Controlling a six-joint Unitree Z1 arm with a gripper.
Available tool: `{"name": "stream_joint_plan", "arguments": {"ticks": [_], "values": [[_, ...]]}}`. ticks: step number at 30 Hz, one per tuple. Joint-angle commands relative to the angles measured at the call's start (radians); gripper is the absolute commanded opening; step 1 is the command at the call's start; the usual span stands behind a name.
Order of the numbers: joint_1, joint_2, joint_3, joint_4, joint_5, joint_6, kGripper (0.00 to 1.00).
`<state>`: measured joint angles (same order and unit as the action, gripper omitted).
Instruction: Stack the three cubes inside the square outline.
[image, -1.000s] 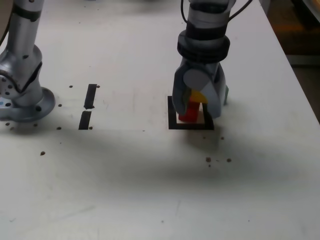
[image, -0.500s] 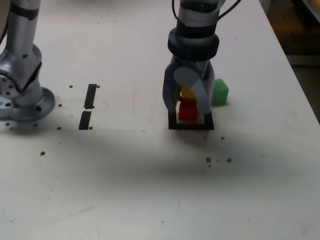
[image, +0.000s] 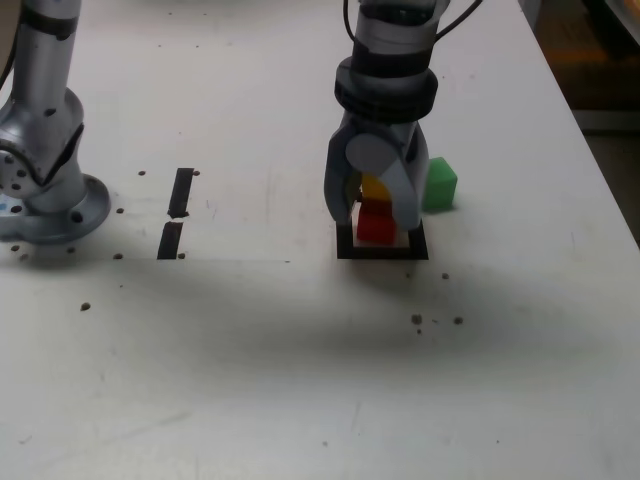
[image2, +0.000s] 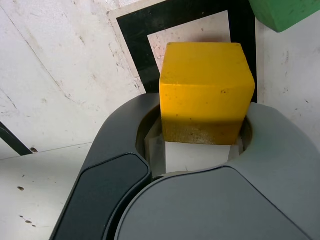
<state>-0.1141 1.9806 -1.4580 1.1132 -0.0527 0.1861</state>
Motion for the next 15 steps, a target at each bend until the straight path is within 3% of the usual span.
{"name": "stream_joint_plan", "arguments": {"ticks": [1, 15], "values": [[0.0, -0.006, -0.002, 0.0, -0.004, 0.001, 0.1], [-0.019, -0.02, 0.0, -0.001, -0.013, 0.001, 0.1]]}}
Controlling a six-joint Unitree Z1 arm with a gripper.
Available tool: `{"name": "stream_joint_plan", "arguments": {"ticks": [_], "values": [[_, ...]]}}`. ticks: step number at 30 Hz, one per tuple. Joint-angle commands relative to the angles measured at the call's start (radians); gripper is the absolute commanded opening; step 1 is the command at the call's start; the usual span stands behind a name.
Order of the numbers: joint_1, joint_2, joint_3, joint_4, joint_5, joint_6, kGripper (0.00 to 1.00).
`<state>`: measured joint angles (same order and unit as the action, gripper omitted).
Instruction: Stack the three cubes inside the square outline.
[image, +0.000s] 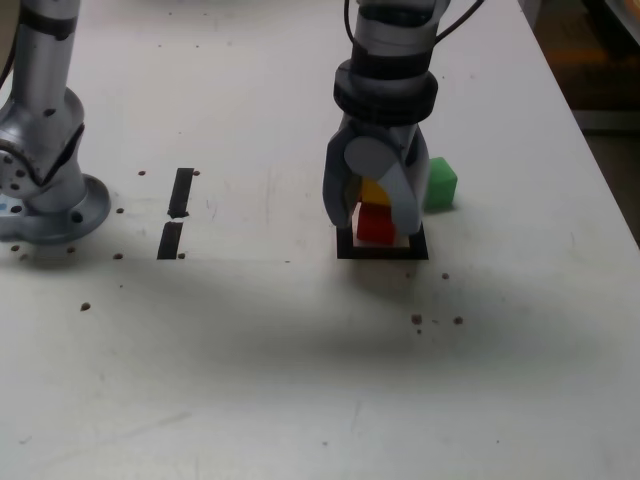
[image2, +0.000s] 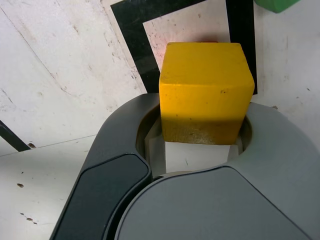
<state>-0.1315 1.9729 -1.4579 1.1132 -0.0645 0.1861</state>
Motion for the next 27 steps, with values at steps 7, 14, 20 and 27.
{"name": "stream_joint_plan", "arguments": {"ticks": [7, 14, 20, 27], "values": [[-0.007, -0.032, 0.023, -0.005, 0.003, -0.002, 0.11], [-0.01, -0.028, 0.041, -0.027, 0.0, -0.003, 0.19], [-0.013, -0.017, 0.042, -0.032, 0.0, -0.005, 0.25], [-0.013, -0.004, 0.047, -0.043, 0.0, -0.006, 0.42]]}}
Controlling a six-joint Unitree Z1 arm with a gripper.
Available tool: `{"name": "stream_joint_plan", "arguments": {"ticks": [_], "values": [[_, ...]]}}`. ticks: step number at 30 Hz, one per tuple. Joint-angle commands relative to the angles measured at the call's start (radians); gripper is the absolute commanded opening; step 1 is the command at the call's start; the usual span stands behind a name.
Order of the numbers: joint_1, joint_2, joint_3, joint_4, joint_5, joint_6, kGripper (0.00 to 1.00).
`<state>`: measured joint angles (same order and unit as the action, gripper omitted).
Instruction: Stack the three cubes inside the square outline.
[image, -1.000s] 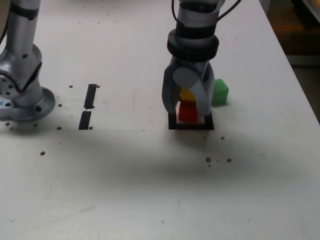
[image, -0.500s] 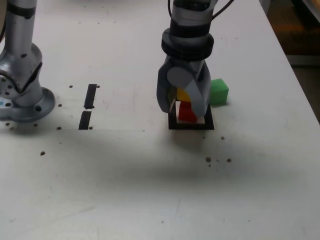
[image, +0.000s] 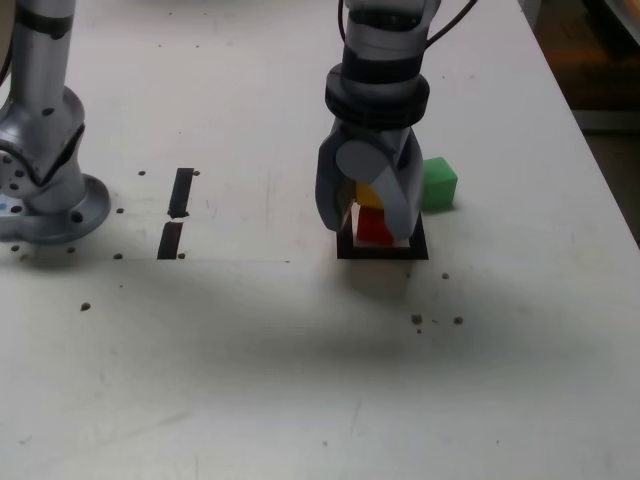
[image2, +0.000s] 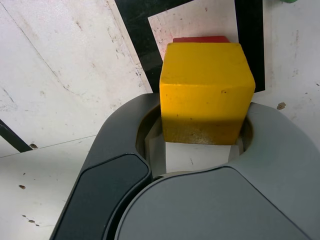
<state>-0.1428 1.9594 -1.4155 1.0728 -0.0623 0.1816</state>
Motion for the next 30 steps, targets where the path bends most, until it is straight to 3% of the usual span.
{"name": "stream_joint_plan", "arguments": {"ticks": [1, 6, 15, 22, 30], "values": [[-0.001, 0.012, 0.006, -0.003, -0.003, -0.002, 0.48], [-0.001, 0.021, 0.014, -0.015, -0.008, 0.003, 0.73], [-0.001, 0.013, 0.033, -0.019, -0.01, 0.003, 0.89], [0.002, -0.073, 0.047, 0.041, 0.074, -0.052, 0.94], [0.024, -0.189, 0.014, 0.23, 0.176, -0.138, 0.95]]}}
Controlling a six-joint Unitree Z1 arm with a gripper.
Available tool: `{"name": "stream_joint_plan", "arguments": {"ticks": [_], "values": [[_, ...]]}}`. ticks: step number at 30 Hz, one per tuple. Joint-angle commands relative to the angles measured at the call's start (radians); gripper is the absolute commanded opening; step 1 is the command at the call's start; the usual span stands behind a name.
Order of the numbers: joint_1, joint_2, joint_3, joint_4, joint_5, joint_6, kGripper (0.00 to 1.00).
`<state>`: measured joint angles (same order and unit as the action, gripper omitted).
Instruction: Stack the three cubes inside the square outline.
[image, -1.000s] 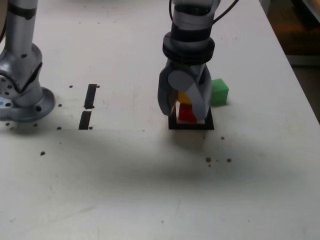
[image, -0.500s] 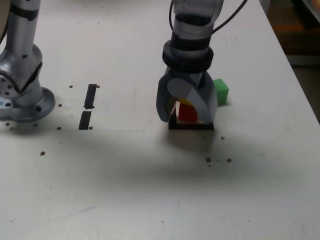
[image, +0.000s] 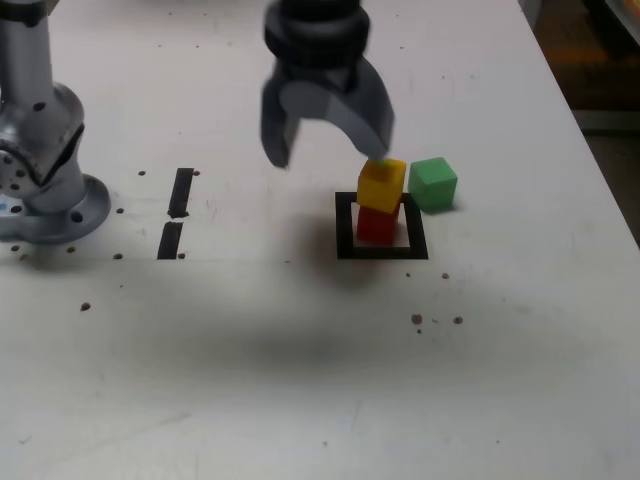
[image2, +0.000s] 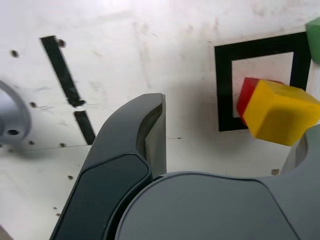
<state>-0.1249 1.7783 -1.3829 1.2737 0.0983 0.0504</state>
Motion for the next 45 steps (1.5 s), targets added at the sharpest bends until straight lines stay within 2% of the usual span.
{"name": "stream_joint_plan", "arguments": {"ticks": [1, 5, 12, 20, 25, 28, 45], "values": [[0.009, -0.011, -0.035, 0.048, 0.025, -0.009, 0.96], [0.034, 0.013, -0.139, 0.116, 0.051, -0.004, 0.97], [0.096, 0.105, -0.371, 0.218, 0.062, 0.014, 0.97], [0.129, 0.256, -0.633, 0.315, 0.066, 0.052, 0.97], [0.133, 0.328, -0.736, 0.316, 0.063, 0.07, 0.97], [0.132, 0.365, -0.762, 0.31, 0.049, 0.076, 0.97], [0.132, 0.458, -0.669, 0.212, -0.025, -0.003, 0.97]]}}
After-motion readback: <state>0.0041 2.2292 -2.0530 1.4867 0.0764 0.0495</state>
